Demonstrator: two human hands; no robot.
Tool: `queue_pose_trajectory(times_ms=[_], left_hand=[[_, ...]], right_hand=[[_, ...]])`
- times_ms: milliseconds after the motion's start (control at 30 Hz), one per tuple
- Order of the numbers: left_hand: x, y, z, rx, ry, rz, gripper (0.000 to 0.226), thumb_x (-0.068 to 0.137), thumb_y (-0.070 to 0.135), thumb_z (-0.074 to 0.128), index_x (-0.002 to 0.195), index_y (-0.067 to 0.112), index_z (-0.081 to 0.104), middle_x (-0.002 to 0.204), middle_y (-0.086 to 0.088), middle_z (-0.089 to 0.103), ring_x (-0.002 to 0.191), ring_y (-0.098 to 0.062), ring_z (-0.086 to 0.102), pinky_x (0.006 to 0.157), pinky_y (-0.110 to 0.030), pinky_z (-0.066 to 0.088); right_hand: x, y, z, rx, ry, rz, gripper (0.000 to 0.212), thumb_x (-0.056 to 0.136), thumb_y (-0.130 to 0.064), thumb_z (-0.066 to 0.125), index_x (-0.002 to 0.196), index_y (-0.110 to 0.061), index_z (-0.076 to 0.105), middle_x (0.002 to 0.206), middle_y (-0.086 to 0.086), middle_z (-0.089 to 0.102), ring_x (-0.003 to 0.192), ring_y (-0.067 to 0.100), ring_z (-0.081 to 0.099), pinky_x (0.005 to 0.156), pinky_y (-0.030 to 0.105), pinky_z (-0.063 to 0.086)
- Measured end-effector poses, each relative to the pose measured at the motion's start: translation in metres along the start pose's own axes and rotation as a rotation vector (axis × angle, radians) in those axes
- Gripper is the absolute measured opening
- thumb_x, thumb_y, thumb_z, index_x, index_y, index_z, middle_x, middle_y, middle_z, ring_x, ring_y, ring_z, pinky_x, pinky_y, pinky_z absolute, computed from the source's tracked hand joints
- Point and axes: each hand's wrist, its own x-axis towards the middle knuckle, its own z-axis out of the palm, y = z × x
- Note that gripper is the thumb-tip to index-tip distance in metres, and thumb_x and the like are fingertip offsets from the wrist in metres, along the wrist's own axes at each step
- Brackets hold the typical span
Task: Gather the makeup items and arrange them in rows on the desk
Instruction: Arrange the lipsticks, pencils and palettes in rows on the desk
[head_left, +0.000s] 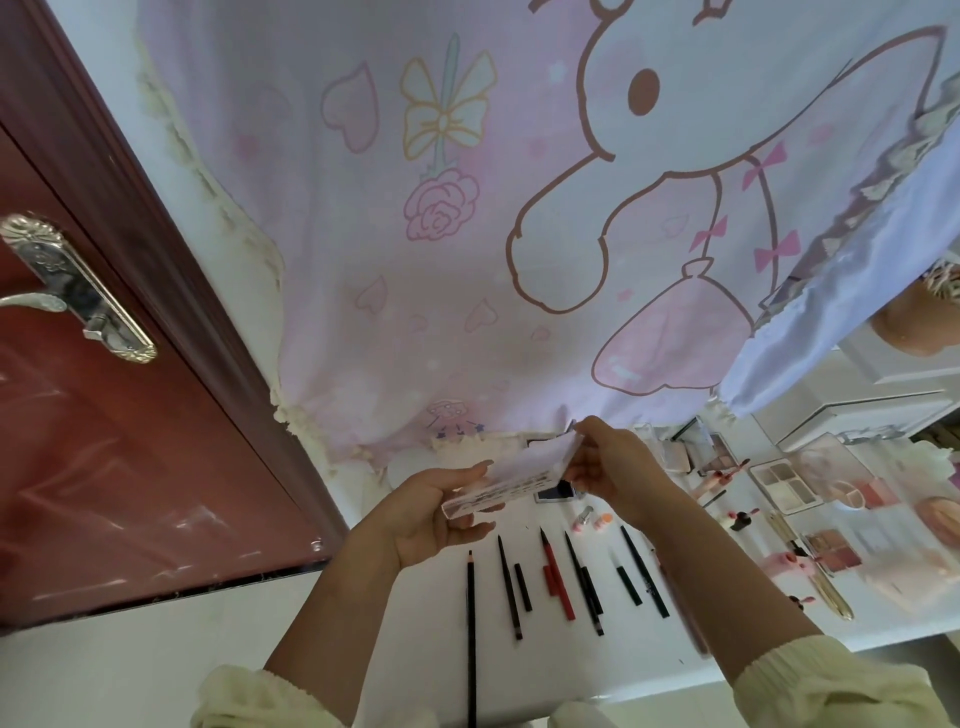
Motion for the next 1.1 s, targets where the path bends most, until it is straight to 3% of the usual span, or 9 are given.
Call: queue_pose_trajectory(times_ms=[133, 233, 400, 467, 600, 767, 933, 1000, 1100], left_hand=[[-0.001, 0.003, -0.002, -0.002, 0.015, 0.002, 0.024, 0.088, 0.023, 0.065, 0.096, 0.001, 0.069, 0.067, -0.009, 0.066, 0.041, -0.010, 0.040, 0.059, -0.027, 0.057], [0.003, 0.000, -0.004, -0.129, 0.039, 0.048, 0.027, 0.092, 0.031, 0.058, 0.097, 0.006, 0.067, 0.070, -0.007, 0.066, 0.047, -0.013, 0.052, 0.062, -0.030, 0.057], [0.007, -0.010, -0.008, -0.367, -0.055, 0.166, 0.063, 0.088, 0.065, 0.045, 0.119, 0.014, 0.066, 0.109, -0.008, 0.071, 0.100, -0.020, 0.066, 0.093, -0.038, 0.049], [0.009, -0.014, -0.003, -0.338, -0.038, 0.205, 0.058, 0.089, 0.059, 0.048, 0.124, 0.014, 0.063, 0.116, -0.010, 0.069, 0.108, -0.023, 0.065, 0.093, -0.038, 0.052], [0.018, -0.016, 0.002, -0.303, 0.163, 0.235, 0.032, 0.095, 0.017, 0.057, 0.121, 0.000, 0.060, 0.099, -0.013, 0.073, 0.081, -0.022, 0.071, 0.069, -0.031, 0.061], [0.013, -0.010, -0.004, -0.393, 0.132, 0.103, 0.017, 0.092, 0.017, 0.058, 0.097, 0.003, 0.065, 0.075, -0.010, 0.070, 0.052, -0.013, 0.064, 0.049, -0.023, 0.055], [0.012, -0.007, -0.004, -0.374, 0.128, 0.051, 0.014, 0.070, 0.016, 0.067, 0.068, 0.005, 0.075, 0.067, -0.011, 0.064, 0.039, -0.010, 0.053, 0.040, -0.019, 0.048], [0.012, -0.006, -0.004, -0.364, 0.134, 0.040, 0.012, 0.068, 0.015, 0.067, 0.070, 0.004, 0.073, 0.064, -0.011, 0.062, 0.037, -0.010, 0.049, 0.038, -0.018, 0.045], [0.011, -0.003, -0.005, -0.334, 0.138, 0.032, 0.016, 0.069, 0.014, 0.067, 0.081, 0.004, 0.067, 0.061, -0.009, 0.059, 0.036, -0.009, 0.046, 0.036, -0.018, 0.042]], right_hand=[[0.003, 0.012, -0.008, 0.022, -0.041, 0.087, 0.014, 0.089, -0.016, 0.062, 0.083, -0.004, 0.058, 0.064, 0.012, 0.059, 0.050, 0.017, 0.051, 0.048, 0.025, 0.041], [0.006, 0.019, -0.007, 0.130, -0.012, 0.100, 0.010, 0.088, -0.009, 0.062, 0.087, 0.000, 0.061, 0.063, 0.012, 0.056, 0.049, 0.016, 0.050, 0.044, 0.022, 0.043], [0.007, 0.026, -0.005, 0.239, 0.136, 0.018, 0.015, 0.091, -0.013, 0.064, 0.089, 0.002, 0.067, 0.063, 0.008, 0.065, 0.055, 0.015, 0.060, 0.057, 0.023, 0.052], [0.004, 0.025, -0.002, 0.211, 0.158, -0.026, 0.016, 0.089, -0.013, 0.066, 0.091, 0.003, 0.068, 0.066, 0.009, 0.069, 0.057, 0.016, 0.063, 0.055, 0.021, 0.053], [-0.011, 0.015, 0.006, 0.062, 0.059, -0.121, 0.025, 0.086, -0.019, 0.070, 0.095, 0.004, 0.070, 0.082, 0.017, 0.073, 0.061, 0.019, 0.062, 0.055, 0.022, 0.048], [-0.020, -0.005, 0.011, -0.011, -0.004, -0.127, 0.039, 0.092, -0.039, 0.059, 0.086, -0.003, 0.072, 0.078, 0.015, 0.074, 0.056, 0.016, 0.060, 0.056, 0.022, 0.046], [-0.021, -0.021, 0.011, 0.006, -0.010, -0.127, 0.050, 0.091, -0.052, 0.055, 0.068, -0.010, 0.072, 0.062, 0.012, 0.066, 0.054, 0.020, 0.054, 0.062, 0.030, 0.044], [-0.022, -0.027, 0.013, 0.015, -0.042, -0.107, 0.056, 0.088, -0.055, 0.056, 0.055, -0.011, 0.068, 0.056, 0.012, 0.058, 0.049, 0.020, 0.050, 0.058, 0.030, 0.041], [-0.022, -0.033, 0.015, -0.045, -0.088, -0.098, 0.056, 0.086, -0.052, 0.059, 0.054, -0.006, 0.064, 0.052, 0.011, 0.051, 0.045, 0.019, 0.044, 0.053, 0.028, 0.037]])
